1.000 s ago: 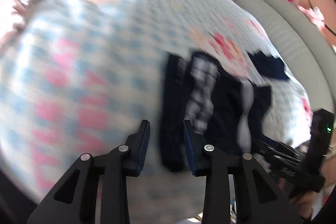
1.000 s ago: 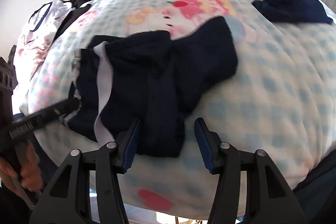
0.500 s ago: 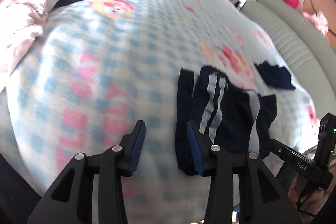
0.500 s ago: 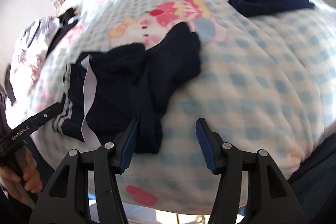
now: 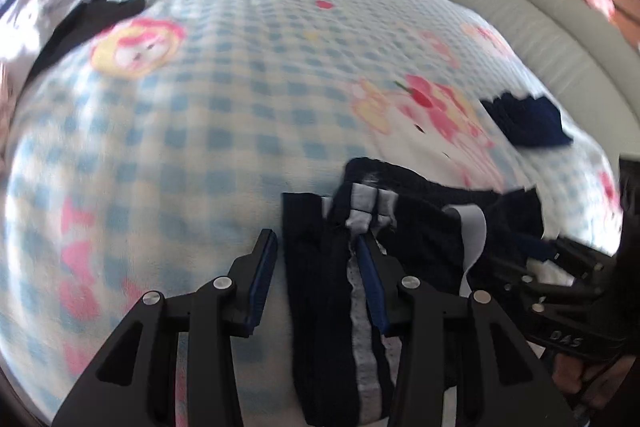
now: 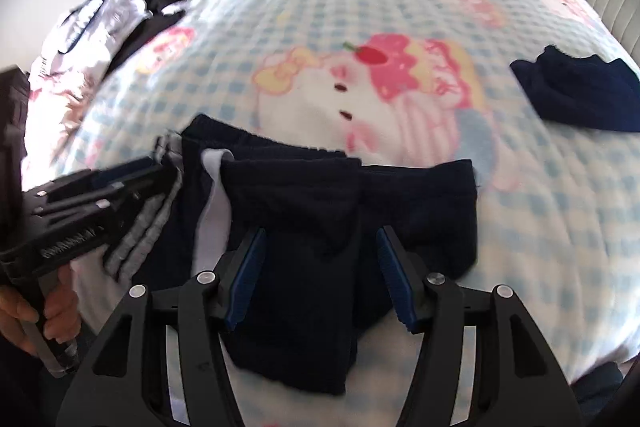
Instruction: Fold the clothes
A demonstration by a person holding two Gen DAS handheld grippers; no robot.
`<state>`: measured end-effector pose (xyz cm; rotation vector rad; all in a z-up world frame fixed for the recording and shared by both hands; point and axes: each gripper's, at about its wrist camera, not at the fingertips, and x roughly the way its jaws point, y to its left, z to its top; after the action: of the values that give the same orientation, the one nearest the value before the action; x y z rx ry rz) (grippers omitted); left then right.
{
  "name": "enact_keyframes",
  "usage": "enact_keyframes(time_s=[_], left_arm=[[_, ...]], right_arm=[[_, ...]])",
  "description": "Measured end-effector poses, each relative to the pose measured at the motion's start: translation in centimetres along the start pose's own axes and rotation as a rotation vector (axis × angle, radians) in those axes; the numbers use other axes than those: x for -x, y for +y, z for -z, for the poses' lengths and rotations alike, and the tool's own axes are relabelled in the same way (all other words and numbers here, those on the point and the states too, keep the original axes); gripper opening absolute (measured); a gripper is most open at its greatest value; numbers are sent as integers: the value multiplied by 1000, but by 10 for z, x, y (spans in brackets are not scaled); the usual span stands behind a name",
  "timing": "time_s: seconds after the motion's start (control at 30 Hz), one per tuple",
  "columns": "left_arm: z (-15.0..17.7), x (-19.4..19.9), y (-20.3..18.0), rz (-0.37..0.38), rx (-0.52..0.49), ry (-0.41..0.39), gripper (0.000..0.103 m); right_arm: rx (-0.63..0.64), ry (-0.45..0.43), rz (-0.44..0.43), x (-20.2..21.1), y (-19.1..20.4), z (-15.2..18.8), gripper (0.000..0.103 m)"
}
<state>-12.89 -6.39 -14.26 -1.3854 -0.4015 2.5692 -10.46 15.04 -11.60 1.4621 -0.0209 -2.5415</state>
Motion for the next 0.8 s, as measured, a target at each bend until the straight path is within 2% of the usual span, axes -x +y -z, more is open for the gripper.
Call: enact_keyframes(time_s=[0.17,0.3,0.4,0.5,0.63,0.73,0.8], left_arm=[[-6,4,16,10,64,-48,45],[-6,17,33,90,160,-79,46],[-3,24,27,127,134,-76,46],[5,31,6,112,55,-64,46],[27,37,-10,86,38,-31,46],[45,35,-10,-73,16,4,46],[45,39,4,-27,88,6,46]], right_arm=[[-12,-2,18,-15,0,-10,58],[-89,-44,28,-2,-18,-11,57],[-95,-69,13,14,-21,-9,59],[-80,-66,-6,21,-19,-3,59],[-31,-23,5,20,-11,15,59],[4,10,12,19,-5,29,59],[-47,7,14,22,-16,35,59]])
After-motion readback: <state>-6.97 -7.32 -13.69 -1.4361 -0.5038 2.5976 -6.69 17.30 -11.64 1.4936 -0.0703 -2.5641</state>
